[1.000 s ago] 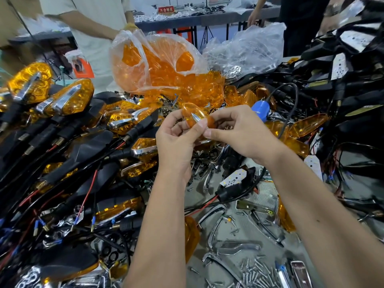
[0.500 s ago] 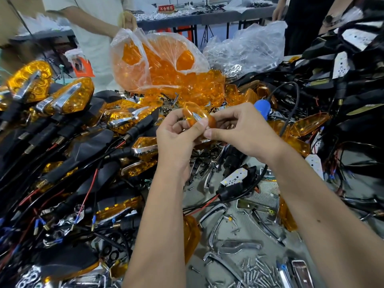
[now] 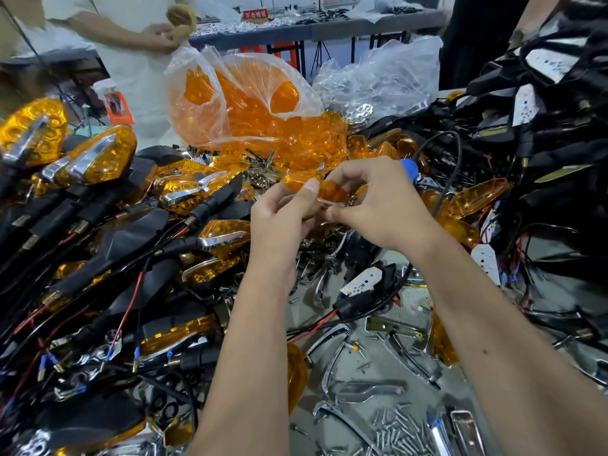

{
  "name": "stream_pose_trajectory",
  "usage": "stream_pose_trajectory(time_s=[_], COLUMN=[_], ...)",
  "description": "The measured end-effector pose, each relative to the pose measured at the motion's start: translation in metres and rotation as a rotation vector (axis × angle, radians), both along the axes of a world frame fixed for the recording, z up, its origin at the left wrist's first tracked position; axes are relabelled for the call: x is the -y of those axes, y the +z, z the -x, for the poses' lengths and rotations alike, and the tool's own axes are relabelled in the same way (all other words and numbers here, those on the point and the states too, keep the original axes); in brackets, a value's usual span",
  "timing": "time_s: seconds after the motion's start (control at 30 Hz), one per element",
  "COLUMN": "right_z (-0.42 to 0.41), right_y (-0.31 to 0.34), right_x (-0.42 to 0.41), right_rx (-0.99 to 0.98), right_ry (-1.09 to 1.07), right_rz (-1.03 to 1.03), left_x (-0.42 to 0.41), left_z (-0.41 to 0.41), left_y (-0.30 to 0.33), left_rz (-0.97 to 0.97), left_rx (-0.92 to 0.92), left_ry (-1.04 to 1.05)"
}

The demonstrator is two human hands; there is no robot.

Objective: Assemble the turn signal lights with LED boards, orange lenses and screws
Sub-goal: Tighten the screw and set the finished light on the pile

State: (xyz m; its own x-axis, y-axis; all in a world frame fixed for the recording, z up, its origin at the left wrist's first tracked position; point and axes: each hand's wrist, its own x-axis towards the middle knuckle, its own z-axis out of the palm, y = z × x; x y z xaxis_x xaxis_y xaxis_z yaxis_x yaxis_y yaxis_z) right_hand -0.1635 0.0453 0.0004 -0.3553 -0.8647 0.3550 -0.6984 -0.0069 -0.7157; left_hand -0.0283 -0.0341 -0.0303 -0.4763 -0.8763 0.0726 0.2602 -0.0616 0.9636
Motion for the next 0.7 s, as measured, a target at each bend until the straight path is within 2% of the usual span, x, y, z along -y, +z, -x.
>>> stream_pose_trajectory(time_s=[0.1, 0.37, 0.57, 0.7], right_z=[-0.002, 0.000, 0.001, 0.003], right_y=[-0.001, 0.002, 0.011, 0.019], right_x=[0.001, -0.001, -0.007, -0.014], right_rx=[-0.078, -0.268, -0.311, -0.279], right_ry=[-0.050, -0.031, 0.009, 0.113], right_rz=[-0.050, -0.102, -0.198, -0.304], left_x=[-0.001, -0.002, -0.013, -0.019], left_z=[0.003, 0.006, 0.012, 0.012], left_y=[0.000, 0.000, 0.011, 0.012], left_rz=[-0.091, 0.005, -0.034, 0.134], left_rx=[0.037, 0.152, 0.219, 0.418], left_ry=[0.003, 0.064, 0.071, 0.086])
